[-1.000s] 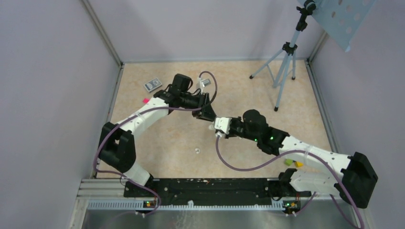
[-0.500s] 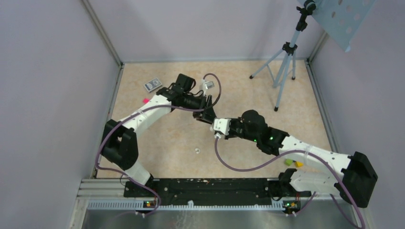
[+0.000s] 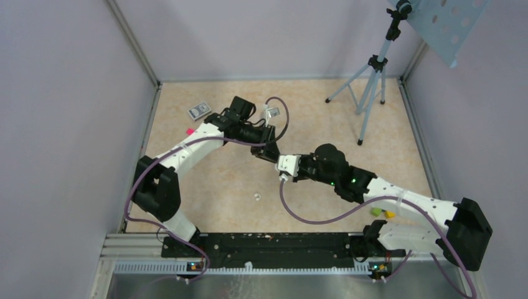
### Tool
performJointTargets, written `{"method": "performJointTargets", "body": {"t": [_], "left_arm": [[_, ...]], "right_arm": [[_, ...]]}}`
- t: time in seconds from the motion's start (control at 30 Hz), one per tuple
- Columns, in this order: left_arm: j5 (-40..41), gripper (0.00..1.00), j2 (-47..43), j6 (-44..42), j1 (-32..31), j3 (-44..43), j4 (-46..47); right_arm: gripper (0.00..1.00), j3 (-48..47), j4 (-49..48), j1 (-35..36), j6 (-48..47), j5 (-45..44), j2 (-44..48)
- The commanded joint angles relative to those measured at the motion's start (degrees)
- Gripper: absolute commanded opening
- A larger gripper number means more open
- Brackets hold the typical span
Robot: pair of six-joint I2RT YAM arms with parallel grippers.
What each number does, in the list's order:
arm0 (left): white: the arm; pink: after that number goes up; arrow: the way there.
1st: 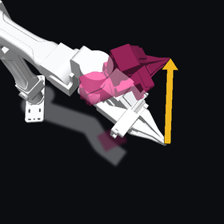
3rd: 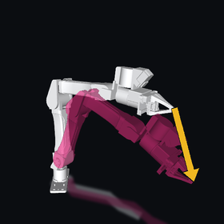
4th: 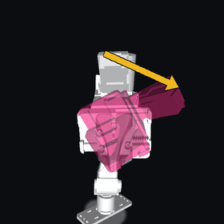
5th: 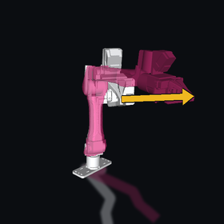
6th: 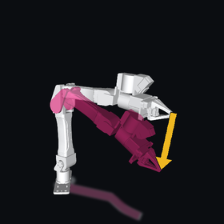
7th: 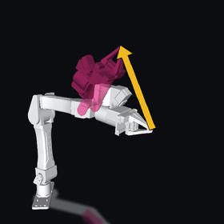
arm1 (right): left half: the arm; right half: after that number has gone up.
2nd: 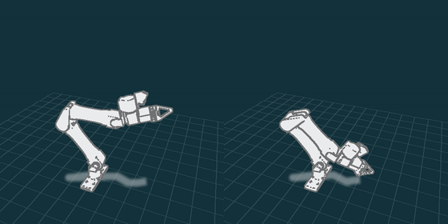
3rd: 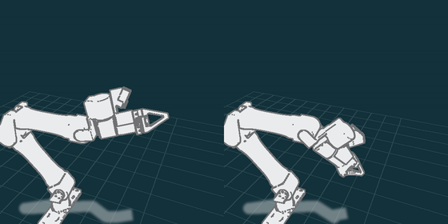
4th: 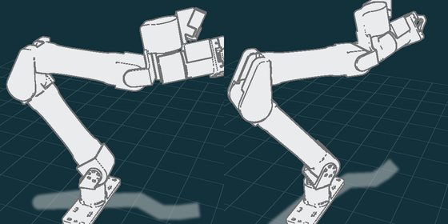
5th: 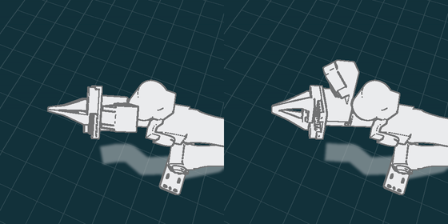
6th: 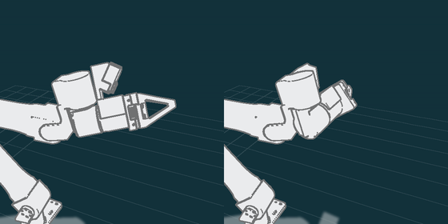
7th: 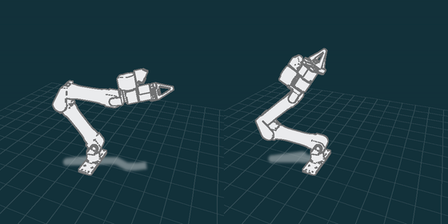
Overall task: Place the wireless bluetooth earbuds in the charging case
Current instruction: Pass from the right arm to the left
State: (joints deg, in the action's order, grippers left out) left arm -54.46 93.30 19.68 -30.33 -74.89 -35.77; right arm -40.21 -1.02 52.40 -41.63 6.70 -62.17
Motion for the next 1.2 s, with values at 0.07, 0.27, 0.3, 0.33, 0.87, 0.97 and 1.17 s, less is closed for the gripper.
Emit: {"method": "performJointTargets", "body": {"t": [0.07, 0.27, 0.3, 0.33, 0.87, 0.97, 1.17], "left_arm": [[-1.25, 0.26, -0.39, 0.20, -0.48, -1.43, 0.87], [-1.04, 0.04, -0.40, 0.71, -0.48, -0.96, 1.33], [-1.04, 0.00, -0.40, 0.71, -0.46, -0.95, 1.32], [-0.90, 0.00, -0.40, 0.71, -0.50, -0.80, 1.25], [3.25, 0.79, -0.07, -1.39, 0.50, -2.90, -0.89], [3.73, 0.80, -1.85, -2.62, 0.99, -2.15, -1.14], [4.51, 0.80, -4.23, -2.40, 0.92, 0.83, 0.99]], "right_arm": [[0.00, -2.49, -2.26, 1.00, -0.56, -0.31, -0.23], [0.00, -2.42, -2.15, 1.13, -0.56, -0.66, -0.25], [0.00, -2.36, -2.15, 1.22, -0.56, -0.92, -0.28], [0.00, -2.27, -2.22, 1.29, -0.60, -1.23, -0.19], [0.00, -0.30, -1.02, 1.29, -0.94, -4.44, 1.06], [0.00, 1.35, -2.13, 1.25, 2.34, -5.27, 3.09], [0.00, 1.31, -0.61, 1.23, 7.26, -6.44, 5.13]]}}
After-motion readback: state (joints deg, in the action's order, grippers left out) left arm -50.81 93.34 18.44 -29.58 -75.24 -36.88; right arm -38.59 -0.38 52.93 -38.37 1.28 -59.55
